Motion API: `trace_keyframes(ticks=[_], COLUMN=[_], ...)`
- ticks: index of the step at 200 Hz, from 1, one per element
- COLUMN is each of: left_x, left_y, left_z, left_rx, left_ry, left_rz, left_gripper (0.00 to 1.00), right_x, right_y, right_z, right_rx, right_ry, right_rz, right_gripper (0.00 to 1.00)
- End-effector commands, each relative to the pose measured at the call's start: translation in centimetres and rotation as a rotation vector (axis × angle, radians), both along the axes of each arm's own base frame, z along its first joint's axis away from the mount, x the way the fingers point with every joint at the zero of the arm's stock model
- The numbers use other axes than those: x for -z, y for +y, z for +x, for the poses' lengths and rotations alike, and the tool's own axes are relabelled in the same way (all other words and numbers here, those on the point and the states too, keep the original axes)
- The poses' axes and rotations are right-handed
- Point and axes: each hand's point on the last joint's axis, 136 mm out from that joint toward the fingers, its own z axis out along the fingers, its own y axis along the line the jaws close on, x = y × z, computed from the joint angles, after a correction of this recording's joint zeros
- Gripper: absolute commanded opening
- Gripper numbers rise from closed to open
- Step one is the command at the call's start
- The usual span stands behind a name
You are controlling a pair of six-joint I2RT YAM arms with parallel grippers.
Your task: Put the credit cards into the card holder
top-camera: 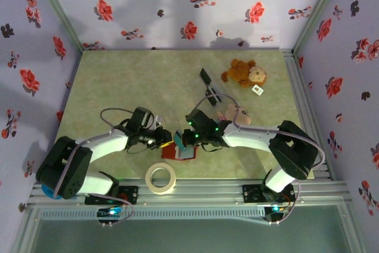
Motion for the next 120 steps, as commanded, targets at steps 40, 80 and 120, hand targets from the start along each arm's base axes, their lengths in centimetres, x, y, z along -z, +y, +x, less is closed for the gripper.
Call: trace_keyframes(ticks=[40, 80, 120], left_x=[0.8, -1.1, -3.9], left_y=[-0.4, -0.8, -1.2], left_z=[0.6, 1.4, 2.2], left_rx=[-0.017, -0.024, -0.064], left_ry=[-0.020, -0.103, -0.192], left_rz=[-0.058, -0.120, -0.242], left_gripper=[0.32, 0.39, 0.41], right_x=[-2.8, -4.6, -5.1], right_y=[1.2, 1.0, 1.6], right_z=[-0.6, -0.5, -0.4], right_rx=[-0.004, 0.002, 0.012], right_ry=[-0.003, -0.039, -0.008], right_rz=[0.189, 0.252, 0.323], right_gripper=[0.00, 0.00, 0.00])
